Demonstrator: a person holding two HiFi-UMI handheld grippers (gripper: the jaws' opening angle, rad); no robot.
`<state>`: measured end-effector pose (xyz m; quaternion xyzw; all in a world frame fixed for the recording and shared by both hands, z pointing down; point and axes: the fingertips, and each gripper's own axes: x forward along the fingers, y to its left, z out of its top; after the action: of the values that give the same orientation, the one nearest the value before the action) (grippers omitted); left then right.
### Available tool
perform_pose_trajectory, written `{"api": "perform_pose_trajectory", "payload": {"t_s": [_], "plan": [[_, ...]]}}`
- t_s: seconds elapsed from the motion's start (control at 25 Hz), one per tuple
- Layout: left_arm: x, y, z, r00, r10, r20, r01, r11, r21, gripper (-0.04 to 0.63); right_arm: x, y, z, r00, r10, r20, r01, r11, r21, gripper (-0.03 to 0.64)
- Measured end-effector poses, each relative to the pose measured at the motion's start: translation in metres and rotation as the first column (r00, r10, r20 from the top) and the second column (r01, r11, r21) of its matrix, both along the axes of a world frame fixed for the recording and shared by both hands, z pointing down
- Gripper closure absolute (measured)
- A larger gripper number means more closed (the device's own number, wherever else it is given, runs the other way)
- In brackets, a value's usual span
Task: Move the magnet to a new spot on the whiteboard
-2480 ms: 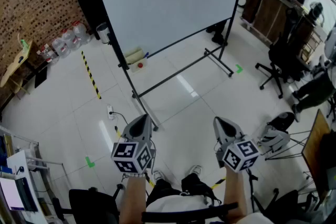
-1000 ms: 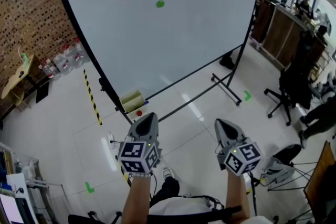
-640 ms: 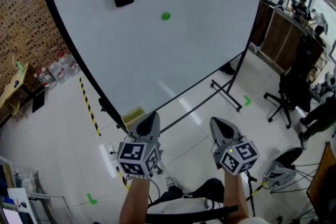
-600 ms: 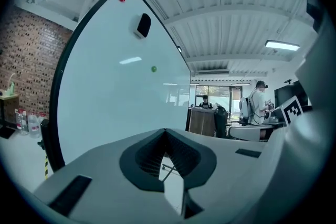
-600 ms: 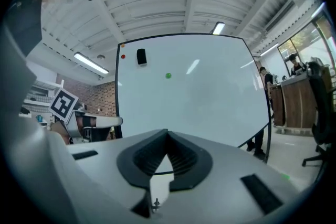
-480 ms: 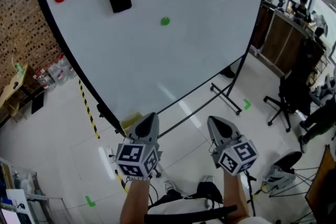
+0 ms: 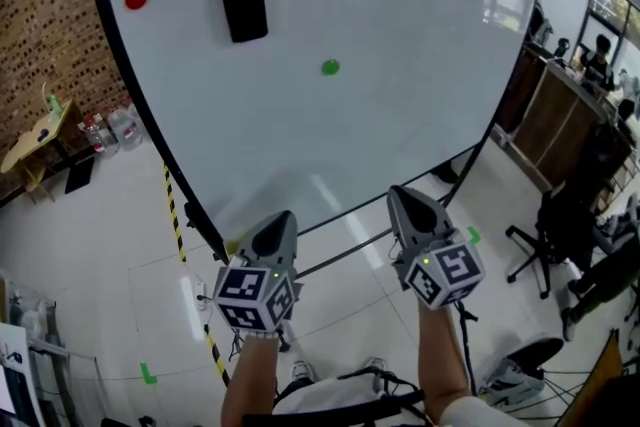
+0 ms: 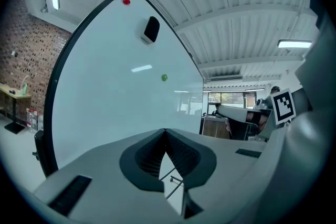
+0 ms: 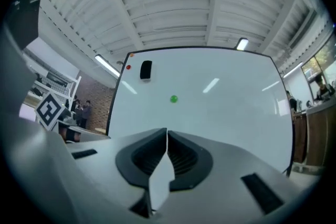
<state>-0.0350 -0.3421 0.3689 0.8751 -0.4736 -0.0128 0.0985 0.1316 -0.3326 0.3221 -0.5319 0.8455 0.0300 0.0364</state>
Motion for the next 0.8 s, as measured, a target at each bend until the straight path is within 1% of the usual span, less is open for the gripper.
{"api": "perform_pose_trajectory", "payload": {"t_s": [0.04, 0.08, 0.16, 0.2, 0.32, 0.48, 0.6, 0.8], "plan": [[0.001, -0.003, -0.002, 1.0, -0.003, -0.006, 0.003, 1.0, 0.002, 0.604, -0.001, -0.009, -0.011, 1.0, 0.003, -0.006, -0.003, 1.0, 0.027, 0.581], [0.002, -0.004, -0.005, 1.0, -0.005, -0.01, 0.005, 1.0, 0.005, 0.604, -0.002, -0.017, -0.022, 1.0, 0.002, -0.013, -0.002, 0.999, 0.053, 0.554], [0.004, -0.007, -0.011, 1.0, -0.008, -0.011, 0.008, 1.0, 0.013, 0.604, -0.006, -0.032, -0.045, 0.999, -0.004, -0.036, 0.008, 0.995, 0.104, 0.543], [0.004, -0.007, -0.013, 1.0, -0.009, -0.01, 0.009, 1.0, 0.016, 0.604, -0.009, -0.039, -0.055, 0.999, -0.008, -0.051, 0.014, 0.992, 0.127, 0.517], [0.003, -0.011, -0.019, 1.0, -0.015, -0.009, 0.016, 1.0, 0.027, 0.604, -0.02, -0.064, -0.079, 0.996, -0.021, -0.089, 0.036, 0.984, 0.172, 0.477], [-0.003, -0.016, -0.02, 0.999, -0.035, 0.003, 0.035, 0.999, 0.037, 0.604, -0.035, -0.095, -0.098, 0.993, -0.046, -0.11, 0.068, 0.978, 0.2, 0.449], [-0.01, -0.021, -0.022, 0.999, -0.054, 0.005, 0.054, 0.998, 0.038, 0.604, -0.049, -0.119, -0.112, 0.989, -0.054, -0.136, 0.081, 0.976, 0.203, 0.437], [-0.02, -0.026, -0.021, 0.996, -0.088, 0.001, 0.088, 0.996, 0.031, 0.604, -0.066, -0.153, -0.126, 0.98, -0.038, -0.195, 0.078, 0.976, 0.201, 0.437]]}}
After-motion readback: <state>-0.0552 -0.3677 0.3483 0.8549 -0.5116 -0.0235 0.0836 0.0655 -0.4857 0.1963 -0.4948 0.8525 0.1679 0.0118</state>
